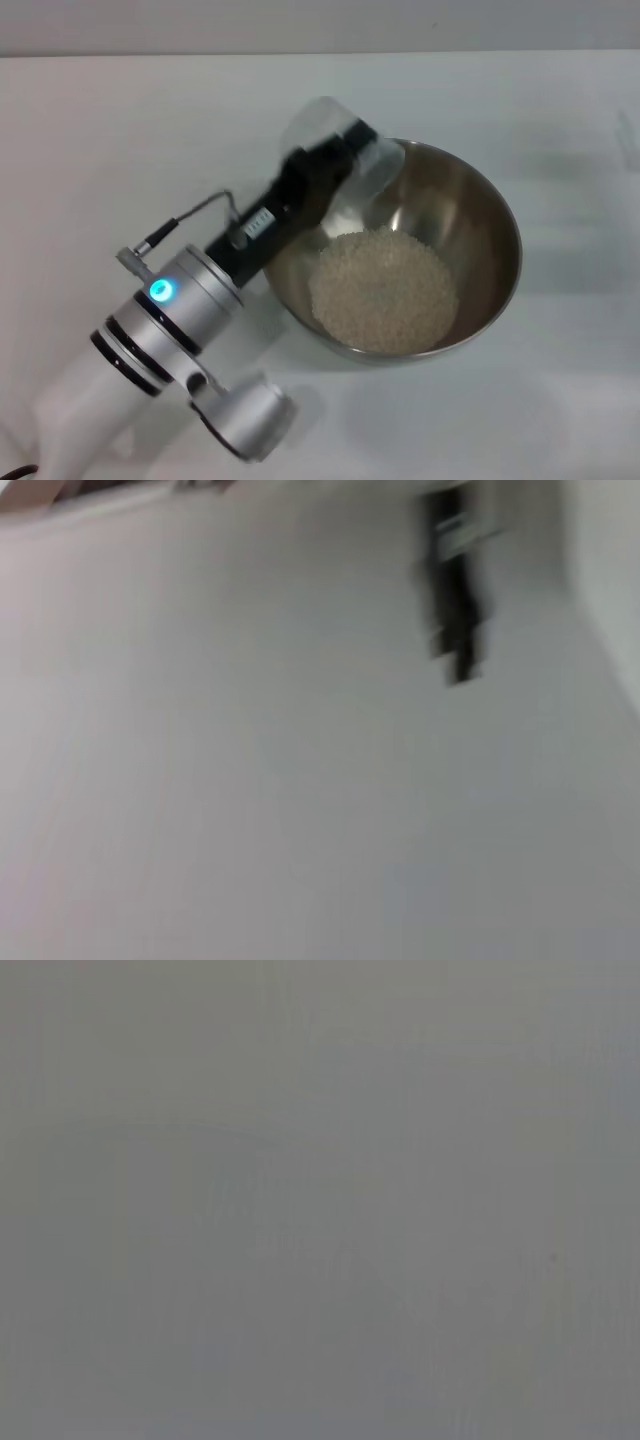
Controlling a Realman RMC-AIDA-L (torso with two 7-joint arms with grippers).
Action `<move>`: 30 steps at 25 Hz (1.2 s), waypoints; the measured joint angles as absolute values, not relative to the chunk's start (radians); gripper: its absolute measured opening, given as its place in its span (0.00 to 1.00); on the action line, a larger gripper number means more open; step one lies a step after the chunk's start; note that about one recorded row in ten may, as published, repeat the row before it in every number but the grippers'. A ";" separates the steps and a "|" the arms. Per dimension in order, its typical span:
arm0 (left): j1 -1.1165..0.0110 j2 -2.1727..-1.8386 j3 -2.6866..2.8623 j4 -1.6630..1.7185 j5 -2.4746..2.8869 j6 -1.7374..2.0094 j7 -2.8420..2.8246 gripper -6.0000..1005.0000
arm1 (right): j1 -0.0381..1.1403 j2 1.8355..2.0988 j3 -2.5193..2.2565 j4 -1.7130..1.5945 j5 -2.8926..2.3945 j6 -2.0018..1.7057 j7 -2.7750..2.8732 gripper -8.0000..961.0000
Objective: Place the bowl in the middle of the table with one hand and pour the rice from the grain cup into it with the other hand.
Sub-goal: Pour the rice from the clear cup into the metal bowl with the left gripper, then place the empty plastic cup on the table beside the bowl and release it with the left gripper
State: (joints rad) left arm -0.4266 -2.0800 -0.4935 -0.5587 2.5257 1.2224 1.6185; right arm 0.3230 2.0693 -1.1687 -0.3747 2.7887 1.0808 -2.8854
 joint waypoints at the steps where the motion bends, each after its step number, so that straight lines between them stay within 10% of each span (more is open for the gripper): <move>1: -0.417 -2.080 -0.520 -0.579 2.511 1.229 1.521 0.04 | 0.324 2.069 -1.169 -0.375 2.789 1.080 -2.885 0.52; 30: -0.484 -2.080 -0.724 -0.391 2.112 0.830 0.230 0.04 | 0.331 2.068 -1.169 -0.381 2.789 1.078 -2.885 0.51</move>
State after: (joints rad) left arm -0.4843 -2.0798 -0.7236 -0.3913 2.1119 0.8305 0.2296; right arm 0.3308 2.0679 -1.1688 -0.3808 2.7887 1.0783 -2.8853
